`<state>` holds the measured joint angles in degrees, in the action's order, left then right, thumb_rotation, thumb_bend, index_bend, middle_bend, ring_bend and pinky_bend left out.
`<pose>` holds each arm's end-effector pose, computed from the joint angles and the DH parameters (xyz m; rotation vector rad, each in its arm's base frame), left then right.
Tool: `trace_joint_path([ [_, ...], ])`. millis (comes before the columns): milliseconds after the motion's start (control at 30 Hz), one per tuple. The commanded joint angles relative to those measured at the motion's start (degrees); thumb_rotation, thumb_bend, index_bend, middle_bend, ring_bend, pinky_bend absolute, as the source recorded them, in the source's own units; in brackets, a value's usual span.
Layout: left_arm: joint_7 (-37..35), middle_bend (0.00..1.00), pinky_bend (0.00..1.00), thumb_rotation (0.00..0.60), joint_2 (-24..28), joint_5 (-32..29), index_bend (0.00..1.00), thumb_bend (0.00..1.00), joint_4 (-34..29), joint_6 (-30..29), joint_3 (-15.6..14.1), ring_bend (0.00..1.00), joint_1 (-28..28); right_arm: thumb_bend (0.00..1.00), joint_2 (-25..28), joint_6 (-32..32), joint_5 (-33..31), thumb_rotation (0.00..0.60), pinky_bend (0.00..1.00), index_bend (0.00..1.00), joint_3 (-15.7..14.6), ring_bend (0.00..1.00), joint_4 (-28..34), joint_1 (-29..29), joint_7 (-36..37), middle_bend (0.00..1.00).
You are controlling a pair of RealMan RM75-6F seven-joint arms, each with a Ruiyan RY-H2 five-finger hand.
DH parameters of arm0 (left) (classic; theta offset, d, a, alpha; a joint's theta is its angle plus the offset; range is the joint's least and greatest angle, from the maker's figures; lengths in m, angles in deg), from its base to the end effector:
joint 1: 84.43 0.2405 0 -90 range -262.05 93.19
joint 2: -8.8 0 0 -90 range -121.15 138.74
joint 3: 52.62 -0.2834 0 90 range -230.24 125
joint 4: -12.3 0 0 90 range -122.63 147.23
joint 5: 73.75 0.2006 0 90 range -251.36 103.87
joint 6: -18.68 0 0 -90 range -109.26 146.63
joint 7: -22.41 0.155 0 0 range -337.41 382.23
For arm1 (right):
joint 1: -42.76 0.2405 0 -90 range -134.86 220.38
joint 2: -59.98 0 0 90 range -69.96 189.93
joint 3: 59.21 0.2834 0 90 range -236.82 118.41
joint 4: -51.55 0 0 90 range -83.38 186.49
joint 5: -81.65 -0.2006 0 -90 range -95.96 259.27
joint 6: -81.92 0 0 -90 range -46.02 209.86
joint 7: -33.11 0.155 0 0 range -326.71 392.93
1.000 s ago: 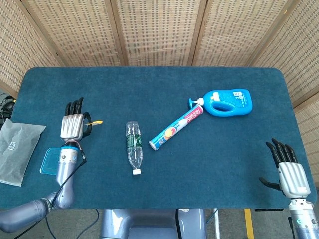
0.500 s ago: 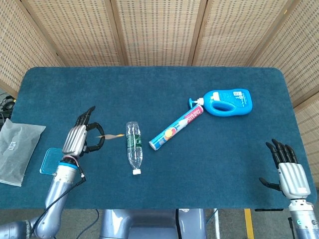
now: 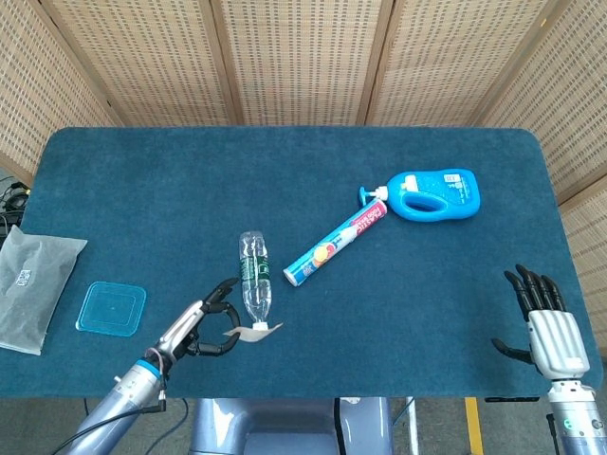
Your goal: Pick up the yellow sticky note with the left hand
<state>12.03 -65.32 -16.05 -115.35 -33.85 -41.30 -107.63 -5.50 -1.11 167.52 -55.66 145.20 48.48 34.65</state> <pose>-0.1383 0.2287 0.0446 -1.3598 -2.1800 -1.2578 -0.3239 -0.2000 0.1661 1.3842 -0.9708 0.9605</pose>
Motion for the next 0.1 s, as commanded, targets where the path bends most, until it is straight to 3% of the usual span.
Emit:
trace_joint_path([
  [33,-0.20,0.00,0.00,0.600,-0.25,1.62,0.62,0.62,0.46,-0.12,-1.50,0.00,0.25,0.00,0.00,-0.01,0.01,0.600,0.00,0.00,-0.02,0.00,-0.01,-0.01,-0.08,0.00],
  [100,-0.24,0.00,0.00,0.600,-0.67,2.03,0.62,0.62,0.69,-0.53,-1.95,0.00,0.26,0.00,0.02,-0.10,0.16,0.600,0.00,0.00,-0.07,0.00,0.00,-0.04,-0.01,0.00],
])
